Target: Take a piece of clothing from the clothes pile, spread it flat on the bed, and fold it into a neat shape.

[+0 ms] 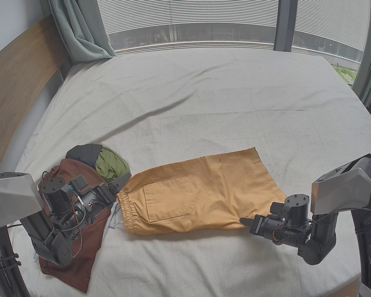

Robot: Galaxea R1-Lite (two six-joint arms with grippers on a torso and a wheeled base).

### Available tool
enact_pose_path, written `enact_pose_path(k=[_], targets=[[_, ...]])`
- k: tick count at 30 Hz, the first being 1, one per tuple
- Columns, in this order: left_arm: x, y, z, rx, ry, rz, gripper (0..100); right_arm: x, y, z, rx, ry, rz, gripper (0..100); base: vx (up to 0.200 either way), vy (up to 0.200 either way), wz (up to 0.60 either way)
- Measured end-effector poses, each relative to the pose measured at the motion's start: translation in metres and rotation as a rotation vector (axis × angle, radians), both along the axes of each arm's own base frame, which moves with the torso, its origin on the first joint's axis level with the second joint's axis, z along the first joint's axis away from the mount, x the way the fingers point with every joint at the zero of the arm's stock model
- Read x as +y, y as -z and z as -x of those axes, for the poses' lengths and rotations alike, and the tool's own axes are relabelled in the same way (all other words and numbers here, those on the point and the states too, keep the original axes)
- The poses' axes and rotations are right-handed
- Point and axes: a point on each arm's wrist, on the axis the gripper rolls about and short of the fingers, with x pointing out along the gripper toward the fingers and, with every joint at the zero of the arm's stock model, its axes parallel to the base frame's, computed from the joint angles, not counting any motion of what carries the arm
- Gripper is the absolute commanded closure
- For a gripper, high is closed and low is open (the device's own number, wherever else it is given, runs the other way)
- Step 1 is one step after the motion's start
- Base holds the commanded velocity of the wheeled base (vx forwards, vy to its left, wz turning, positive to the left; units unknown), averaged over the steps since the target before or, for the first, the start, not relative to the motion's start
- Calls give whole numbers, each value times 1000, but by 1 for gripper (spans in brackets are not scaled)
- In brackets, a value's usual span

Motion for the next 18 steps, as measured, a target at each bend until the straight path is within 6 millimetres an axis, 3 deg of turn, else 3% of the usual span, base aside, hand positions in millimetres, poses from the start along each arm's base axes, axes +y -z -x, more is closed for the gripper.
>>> enact_pose_path(k=[9,18], targets=[[-2,1,2,6,41,3,0,-3,0,20,54,7,36,100,0,0,0],[-3,0,1,3,53,8,0,0,2,26,66,5,50,100,0,0,0]])
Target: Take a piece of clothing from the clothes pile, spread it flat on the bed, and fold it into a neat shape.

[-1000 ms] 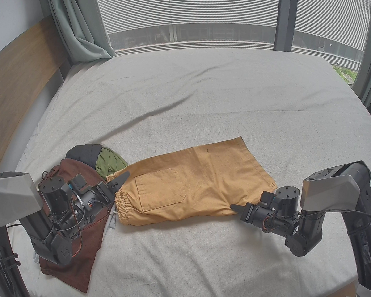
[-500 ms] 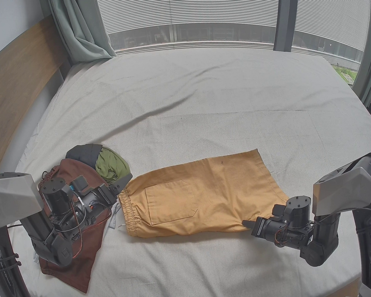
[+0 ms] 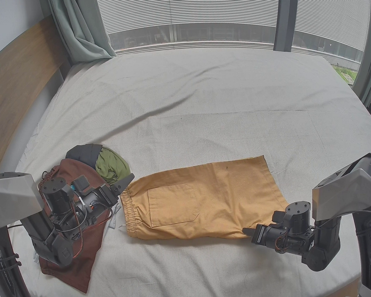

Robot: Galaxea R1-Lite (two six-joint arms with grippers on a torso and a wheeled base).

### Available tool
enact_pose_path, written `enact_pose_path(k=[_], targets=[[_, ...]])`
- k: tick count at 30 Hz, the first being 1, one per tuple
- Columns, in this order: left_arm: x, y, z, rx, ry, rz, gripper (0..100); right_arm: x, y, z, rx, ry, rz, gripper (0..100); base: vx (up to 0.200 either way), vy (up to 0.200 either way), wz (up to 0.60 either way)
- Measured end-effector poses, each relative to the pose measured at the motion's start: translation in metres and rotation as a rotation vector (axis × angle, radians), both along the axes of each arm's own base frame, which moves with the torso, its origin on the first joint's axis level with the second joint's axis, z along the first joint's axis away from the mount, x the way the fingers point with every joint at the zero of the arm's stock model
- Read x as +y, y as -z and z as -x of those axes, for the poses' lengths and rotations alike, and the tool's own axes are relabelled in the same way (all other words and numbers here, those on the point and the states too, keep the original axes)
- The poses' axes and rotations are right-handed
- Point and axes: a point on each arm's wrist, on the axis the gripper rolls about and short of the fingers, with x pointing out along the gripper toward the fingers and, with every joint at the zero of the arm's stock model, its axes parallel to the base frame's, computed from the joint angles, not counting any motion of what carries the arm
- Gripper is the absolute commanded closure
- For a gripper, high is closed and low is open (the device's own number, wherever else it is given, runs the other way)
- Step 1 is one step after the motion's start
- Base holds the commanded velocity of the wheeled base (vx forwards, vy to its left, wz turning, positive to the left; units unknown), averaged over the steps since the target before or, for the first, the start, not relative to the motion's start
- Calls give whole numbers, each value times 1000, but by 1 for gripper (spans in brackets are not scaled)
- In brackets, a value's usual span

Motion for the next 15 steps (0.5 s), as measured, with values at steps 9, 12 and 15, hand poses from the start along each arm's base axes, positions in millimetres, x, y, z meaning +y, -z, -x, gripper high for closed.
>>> enact_pose_path(k=[9,12,15], targets=[[-1,1,2,7,29,0,0,1,1,5,15,-15,8,0,0,0,0],[-1,1,2,7,29,-1,0,3,1,14,30,-37,16,0,0,0,0],[-1,1,2,8,31,-2,0,6,-2,26,52,-68,25,0,0,0,0]])
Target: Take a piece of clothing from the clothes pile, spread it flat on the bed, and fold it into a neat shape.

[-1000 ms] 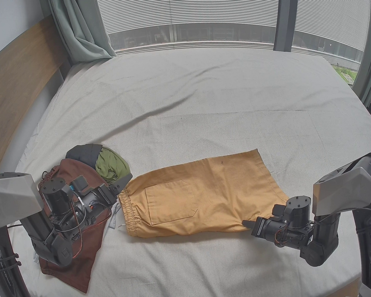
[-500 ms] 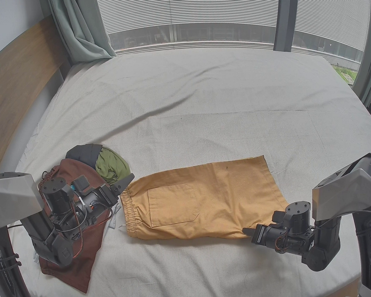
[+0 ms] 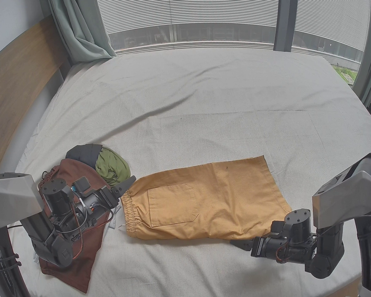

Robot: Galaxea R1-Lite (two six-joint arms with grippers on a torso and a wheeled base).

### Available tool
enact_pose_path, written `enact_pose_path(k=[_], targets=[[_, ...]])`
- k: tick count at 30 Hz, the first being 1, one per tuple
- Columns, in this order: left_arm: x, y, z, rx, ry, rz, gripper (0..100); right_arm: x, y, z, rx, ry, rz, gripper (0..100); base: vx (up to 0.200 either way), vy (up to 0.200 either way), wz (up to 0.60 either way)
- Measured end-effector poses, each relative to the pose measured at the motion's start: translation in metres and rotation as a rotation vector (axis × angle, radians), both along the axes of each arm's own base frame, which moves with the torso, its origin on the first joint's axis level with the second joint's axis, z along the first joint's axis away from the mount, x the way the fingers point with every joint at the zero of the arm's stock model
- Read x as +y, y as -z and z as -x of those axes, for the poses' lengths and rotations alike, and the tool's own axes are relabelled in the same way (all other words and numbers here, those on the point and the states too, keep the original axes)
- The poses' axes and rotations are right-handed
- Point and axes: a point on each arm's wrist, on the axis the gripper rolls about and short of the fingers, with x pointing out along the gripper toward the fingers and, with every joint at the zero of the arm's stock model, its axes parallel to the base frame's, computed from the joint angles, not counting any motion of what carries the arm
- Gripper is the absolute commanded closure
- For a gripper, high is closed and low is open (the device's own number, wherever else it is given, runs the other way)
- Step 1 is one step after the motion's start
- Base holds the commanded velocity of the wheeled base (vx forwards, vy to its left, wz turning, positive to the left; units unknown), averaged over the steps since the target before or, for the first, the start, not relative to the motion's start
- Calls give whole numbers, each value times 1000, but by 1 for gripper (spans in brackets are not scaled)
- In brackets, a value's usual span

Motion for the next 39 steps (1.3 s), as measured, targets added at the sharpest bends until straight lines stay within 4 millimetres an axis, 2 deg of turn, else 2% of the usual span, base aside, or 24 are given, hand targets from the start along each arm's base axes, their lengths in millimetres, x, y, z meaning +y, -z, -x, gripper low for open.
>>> enact_pose_path(k=[7,13,23,29,39], targets=[[0,1,1,-9,11,-23,0,12,-23,22,-23,-83,-23,0,0,0,0],[1,2,2,-16,28,-41,0,17,-46,29,-81,-129,-72,0,0,0,0],[4,5,10,-14,75,-77,0,18,-81,10,-215,-163,-184,0,0,0,0],[4,6,13,-29,98,-114,0,13,-97,8,-262,-221,-225,0,0,0,0],[5,4,16,-32,108,-115,0,-9,-117,1,-351,-197,-231,0,0,0,0]])
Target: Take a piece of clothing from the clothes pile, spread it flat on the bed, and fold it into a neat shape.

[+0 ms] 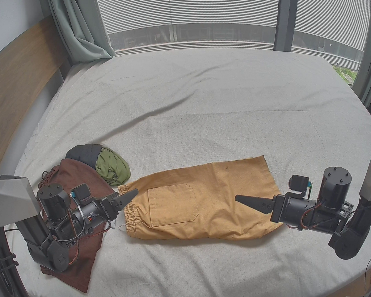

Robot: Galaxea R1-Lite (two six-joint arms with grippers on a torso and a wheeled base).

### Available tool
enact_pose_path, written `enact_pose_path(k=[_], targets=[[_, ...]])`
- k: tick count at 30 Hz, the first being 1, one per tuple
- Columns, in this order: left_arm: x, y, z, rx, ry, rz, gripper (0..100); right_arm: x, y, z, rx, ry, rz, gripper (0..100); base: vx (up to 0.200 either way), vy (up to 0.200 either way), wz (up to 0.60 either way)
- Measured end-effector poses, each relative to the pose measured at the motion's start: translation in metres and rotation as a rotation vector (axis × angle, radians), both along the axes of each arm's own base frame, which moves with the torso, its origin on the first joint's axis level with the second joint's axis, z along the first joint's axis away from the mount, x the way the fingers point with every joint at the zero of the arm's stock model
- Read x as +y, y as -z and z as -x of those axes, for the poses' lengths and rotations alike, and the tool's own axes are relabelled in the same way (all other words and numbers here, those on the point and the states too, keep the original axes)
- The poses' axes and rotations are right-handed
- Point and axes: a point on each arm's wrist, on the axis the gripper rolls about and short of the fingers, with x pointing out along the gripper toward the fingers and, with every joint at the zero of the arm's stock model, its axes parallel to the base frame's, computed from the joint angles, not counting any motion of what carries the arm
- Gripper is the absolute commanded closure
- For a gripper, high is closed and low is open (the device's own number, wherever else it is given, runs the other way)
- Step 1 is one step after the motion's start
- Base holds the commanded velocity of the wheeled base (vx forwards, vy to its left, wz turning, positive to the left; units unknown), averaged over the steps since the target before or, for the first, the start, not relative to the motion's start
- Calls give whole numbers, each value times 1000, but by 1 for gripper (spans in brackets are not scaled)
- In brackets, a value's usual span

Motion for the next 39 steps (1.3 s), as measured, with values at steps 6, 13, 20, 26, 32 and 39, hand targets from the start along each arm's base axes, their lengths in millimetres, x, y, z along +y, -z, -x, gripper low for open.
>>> enact_pose_path(k=[6,13,20,26,32,39], targets=[[3,2,0,7,-11,-2,0,-13,-5,-7,-18,25,-9,0,0,0,0],[4,5,1,21,-11,-3,0,-16,-8,-10,-34,38,-15,0,0,0,0],[7,11,0,43,-20,-2,0,-16,-7,-11,-33,40,-15,0,0,0,0],[8,27,-1,100,-23,-9,0,-15,-7,-10,-31,39,-14,0,0,0,0],[8,48,-2,164,-26,-20,0,-15,-5,-10,-24,38,-11,0,0,0,0],[10,65,-2,224,-33,-23,0,-15,-3,-10,-16,36,-8,0,0,0,0]])
